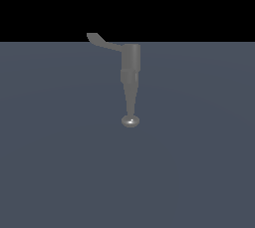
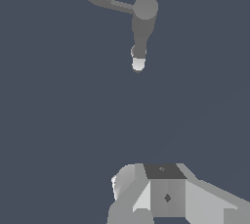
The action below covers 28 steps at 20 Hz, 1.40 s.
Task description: Turn on the faucet by rotating a designated handle.
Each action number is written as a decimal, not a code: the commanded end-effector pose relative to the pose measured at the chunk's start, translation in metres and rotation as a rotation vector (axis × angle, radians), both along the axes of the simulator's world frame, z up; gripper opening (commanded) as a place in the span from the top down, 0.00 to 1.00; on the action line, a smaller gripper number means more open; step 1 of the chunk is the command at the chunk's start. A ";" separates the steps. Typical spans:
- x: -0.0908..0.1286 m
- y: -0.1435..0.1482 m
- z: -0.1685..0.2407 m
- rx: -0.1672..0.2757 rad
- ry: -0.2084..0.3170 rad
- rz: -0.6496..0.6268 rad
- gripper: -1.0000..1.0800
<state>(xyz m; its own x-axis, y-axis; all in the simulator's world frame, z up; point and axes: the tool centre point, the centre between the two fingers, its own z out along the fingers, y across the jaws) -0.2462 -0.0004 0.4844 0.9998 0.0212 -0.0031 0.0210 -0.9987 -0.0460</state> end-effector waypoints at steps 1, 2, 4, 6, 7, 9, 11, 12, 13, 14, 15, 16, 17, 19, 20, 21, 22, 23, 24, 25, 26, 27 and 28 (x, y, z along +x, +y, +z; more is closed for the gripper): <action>0.000 0.000 0.000 0.000 0.000 0.000 1.00; 0.000 0.000 0.000 0.000 -0.001 0.001 1.00; 0.001 0.001 0.002 -0.005 -0.005 0.007 1.00; 0.002 0.003 0.006 -0.013 -0.015 0.021 1.00; 0.002 0.004 0.009 -0.018 -0.021 0.030 1.00; 0.003 0.006 0.012 -0.026 -0.030 0.044 1.00; 0.002 0.007 0.014 -0.031 -0.034 0.053 1.00; 0.002 0.007 0.014 -0.031 -0.034 0.054 1.00; 0.002 0.007 0.014 -0.031 -0.034 0.054 1.00; 0.002 0.007 0.014 -0.030 -0.033 0.052 1.00; 0.003 0.007 0.014 -0.029 -0.032 0.049 1.00; 0.003 0.007 0.013 -0.028 -0.032 0.045 1.00; 0.004 0.007 0.013 -0.026 -0.031 0.041 1.00; 0.007 0.007 0.013 -0.023 -0.031 0.028 1.00; 0.009 0.008 0.013 -0.020 -0.030 0.020 1.00; 0.011 0.008 0.012 -0.018 -0.030 0.011 1.00; 0.013 0.008 0.012 -0.015 -0.029 0.001 1.00; 0.015 0.009 0.011 -0.011 -0.028 -0.010 1.00; 0.018 0.009 0.011 -0.008 -0.026 -0.023 1.00; 0.021 0.009 0.010 -0.004 -0.025 -0.037 1.00; 0.024 0.010 0.009 0.000 -0.023 -0.052 1.00; 0.027 0.011 0.009 0.004 -0.021 -0.068 1.00; 0.031 0.011 0.008 0.009 -0.019 -0.086 1.00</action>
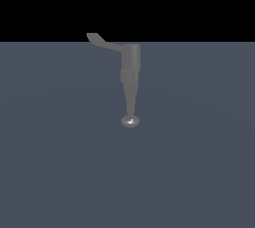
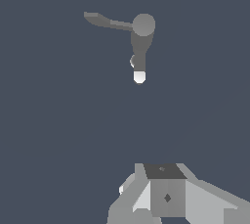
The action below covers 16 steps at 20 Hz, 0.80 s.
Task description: Turn on the faucet by rotating a designated handle.
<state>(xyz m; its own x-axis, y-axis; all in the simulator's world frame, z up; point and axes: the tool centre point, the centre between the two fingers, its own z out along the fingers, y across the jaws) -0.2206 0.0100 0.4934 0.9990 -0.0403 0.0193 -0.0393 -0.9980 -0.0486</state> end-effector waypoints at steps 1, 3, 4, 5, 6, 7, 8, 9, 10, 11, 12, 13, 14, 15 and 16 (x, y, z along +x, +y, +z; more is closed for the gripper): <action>0.009 0.001 -0.002 0.012 0.005 -0.043 1.00; 0.017 0.003 -0.005 0.022 0.010 -0.085 1.00; 0.022 0.004 -0.006 0.027 0.013 -0.107 1.00; 0.027 0.005 -0.008 0.032 0.016 -0.131 1.00; 0.031 0.005 -0.009 0.037 0.020 -0.155 1.00; 0.036 0.006 -0.011 0.042 0.023 -0.179 1.00; 0.041 0.007 -0.013 0.047 0.027 -0.203 1.00; 0.045 0.008 -0.014 0.051 0.030 -0.227 1.00; 0.050 0.009 -0.016 0.055 0.034 -0.251 1.00; 0.055 0.010 -0.018 0.059 0.038 -0.276 1.00; 0.060 0.011 -0.020 0.062 0.042 -0.300 1.00; 0.064 0.012 -0.022 0.065 0.046 -0.325 1.00; 0.069 0.013 -0.024 0.068 0.050 -0.349 1.00; 0.074 0.014 -0.027 0.071 0.054 -0.374 1.00; 0.078 0.015 -0.029 0.074 0.058 -0.399 1.00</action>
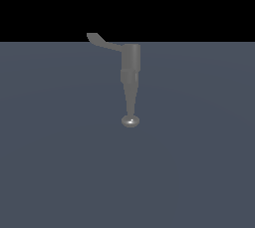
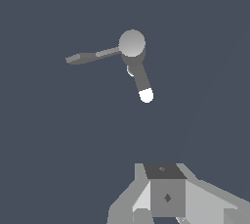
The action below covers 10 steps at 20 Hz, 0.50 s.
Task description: Turn on the faucet by rotating a designated handle.
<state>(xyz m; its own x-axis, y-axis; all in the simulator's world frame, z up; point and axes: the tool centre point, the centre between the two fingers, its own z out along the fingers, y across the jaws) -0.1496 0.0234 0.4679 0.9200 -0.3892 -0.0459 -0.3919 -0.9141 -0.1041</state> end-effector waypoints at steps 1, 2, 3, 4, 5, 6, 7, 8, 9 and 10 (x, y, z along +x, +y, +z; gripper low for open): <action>0.012 0.003 -0.006 0.007 0.011 -0.063 1.00; 0.016 0.004 -0.008 0.009 0.015 -0.088 1.00; 0.021 0.005 -0.011 0.011 0.020 -0.113 1.00; 0.026 0.006 -0.013 0.013 0.024 -0.138 1.00; 0.030 0.007 -0.016 0.014 0.029 -0.163 1.00; 0.035 0.008 -0.019 0.015 0.033 -0.188 1.00; 0.039 0.009 -0.021 0.016 0.038 -0.214 1.00; 0.044 0.011 -0.024 0.017 0.042 -0.239 1.00; 0.048 0.012 -0.027 0.017 0.047 -0.264 1.00; 0.053 0.013 -0.030 0.017 0.051 -0.290 1.00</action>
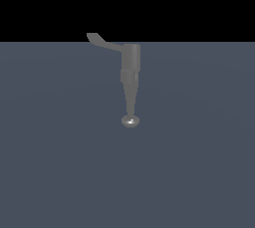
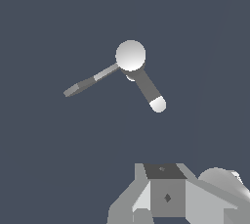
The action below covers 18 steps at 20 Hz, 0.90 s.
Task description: Turn on the faucet by rotating a designated handle.
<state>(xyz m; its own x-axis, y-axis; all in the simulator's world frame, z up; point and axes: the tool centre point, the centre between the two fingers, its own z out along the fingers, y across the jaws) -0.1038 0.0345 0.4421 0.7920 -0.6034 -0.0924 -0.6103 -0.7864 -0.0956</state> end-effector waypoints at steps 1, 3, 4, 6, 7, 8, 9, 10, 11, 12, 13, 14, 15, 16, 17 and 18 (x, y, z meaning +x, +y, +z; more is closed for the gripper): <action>0.011 0.003 -0.007 0.001 0.011 -0.065 1.00; 0.020 0.006 -0.014 0.000 0.020 -0.116 1.00; 0.024 0.007 -0.017 -0.001 0.025 -0.141 1.00; 0.033 0.009 -0.023 -0.003 0.033 -0.192 1.00; 0.037 0.011 -0.027 -0.005 0.037 -0.218 1.00; 0.041 0.012 -0.030 -0.007 0.041 -0.243 1.00; 0.046 0.013 -0.033 -0.008 0.045 -0.269 1.00; 0.050 0.015 -0.037 -0.011 0.048 -0.295 1.00; 0.054 0.016 -0.040 -0.013 0.052 -0.320 1.00; 0.058 0.017 -0.044 -0.016 0.055 -0.346 1.00; 0.062 0.019 -0.047 -0.018 0.058 -0.372 1.00; 0.066 0.020 -0.051 -0.021 0.061 -0.397 1.00; 0.070 0.021 -0.055 -0.025 0.064 -0.423 1.00; 0.074 0.023 -0.058 -0.028 0.067 -0.448 1.00; 0.078 0.024 -0.062 -0.031 0.069 -0.474 1.00; 0.082 0.025 -0.066 -0.035 0.071 -0.500 1.00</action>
<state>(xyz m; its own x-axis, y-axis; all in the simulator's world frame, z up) -0.0283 0.0577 0.3819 0.4346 -0.8937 -0.1117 -0.9002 -0.4347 -0.0249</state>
